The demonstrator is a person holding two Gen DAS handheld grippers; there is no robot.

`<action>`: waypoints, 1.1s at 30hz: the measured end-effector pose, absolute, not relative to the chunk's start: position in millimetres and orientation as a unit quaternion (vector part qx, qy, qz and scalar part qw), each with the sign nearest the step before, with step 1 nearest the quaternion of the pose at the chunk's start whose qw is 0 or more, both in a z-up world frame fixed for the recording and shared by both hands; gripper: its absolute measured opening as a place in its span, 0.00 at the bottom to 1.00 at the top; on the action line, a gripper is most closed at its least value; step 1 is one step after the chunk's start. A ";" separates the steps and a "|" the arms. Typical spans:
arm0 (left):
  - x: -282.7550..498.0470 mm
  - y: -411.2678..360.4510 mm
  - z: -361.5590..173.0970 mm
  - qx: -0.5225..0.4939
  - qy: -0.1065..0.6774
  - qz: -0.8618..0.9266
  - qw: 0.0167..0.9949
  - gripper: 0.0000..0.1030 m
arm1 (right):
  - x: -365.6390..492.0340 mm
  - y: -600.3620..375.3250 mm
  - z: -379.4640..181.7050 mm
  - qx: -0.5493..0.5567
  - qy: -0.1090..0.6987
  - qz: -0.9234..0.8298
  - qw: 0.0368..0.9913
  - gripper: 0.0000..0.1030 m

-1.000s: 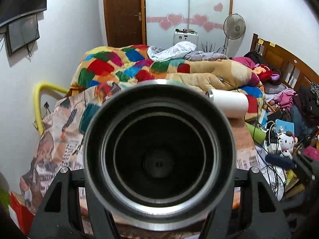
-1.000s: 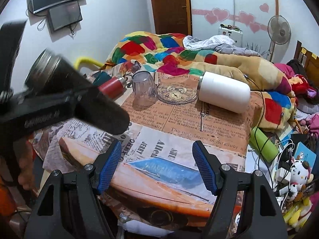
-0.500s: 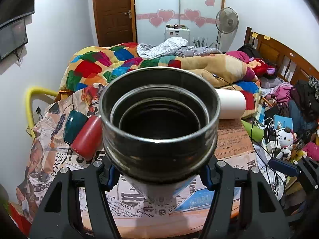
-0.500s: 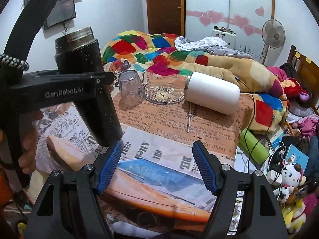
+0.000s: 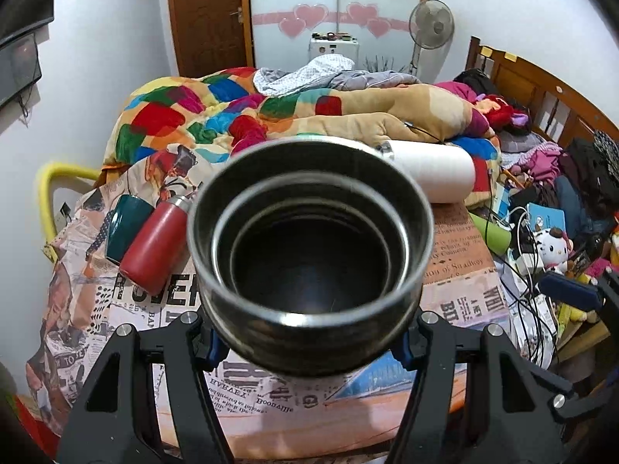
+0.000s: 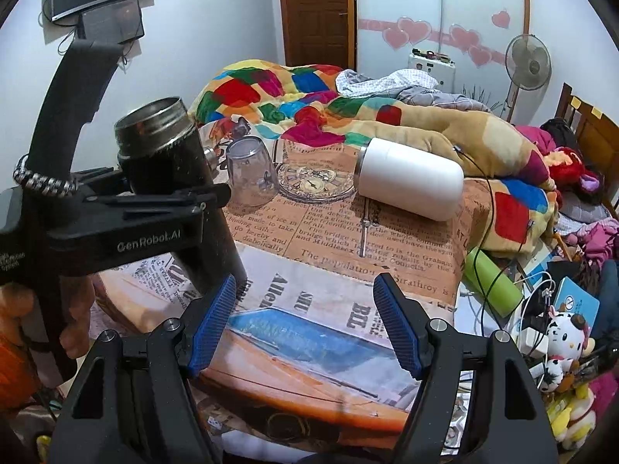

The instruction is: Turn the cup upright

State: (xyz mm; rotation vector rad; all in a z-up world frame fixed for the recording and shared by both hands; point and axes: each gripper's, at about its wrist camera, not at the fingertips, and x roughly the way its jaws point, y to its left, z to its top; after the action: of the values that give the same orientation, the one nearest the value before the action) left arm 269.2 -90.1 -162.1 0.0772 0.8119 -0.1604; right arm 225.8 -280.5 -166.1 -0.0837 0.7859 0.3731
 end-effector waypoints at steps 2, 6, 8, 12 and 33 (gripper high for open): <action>263.6 -91.3 -157.2 0.049 0.388 -0.079 0.917 0.62 | 223.0 -279.9 -164.2 -0.040 0.379 0.181 0.907 0.69; 254.7 -89.1 -146.9 0.056 0.385 -0.083 0.917 0.62 | 214.2 -280.4 -157.6 -0.037 0.373 0.179 0.910 0.69; 247.5 -87.2 -137.8 0.061 0.377 -0.078 0.921 0.62 | 209.0 -280.7 -154.1 -0.036 0.371 0.177 0.911 0.69; 222.7 -74.7 -107.2 0.044 0.348 -0.090 0.932 0.62 | 195.4 -281.3 -140.4 -0.041 0.355 0.171 0.918 0.69; 0.9 -30.3 18.1 -0.002 0.059 -0.064 0.996 0.99 | 42.4 -280.5 -10.5 0.016 0.072 0.156 0.985 0.88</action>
State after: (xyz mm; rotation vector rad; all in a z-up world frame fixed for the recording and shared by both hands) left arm 0.9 -30.3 18.1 -0.0047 0.1191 -0.1289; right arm 42.4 -280.5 -10.5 0.0319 0.1453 0.3135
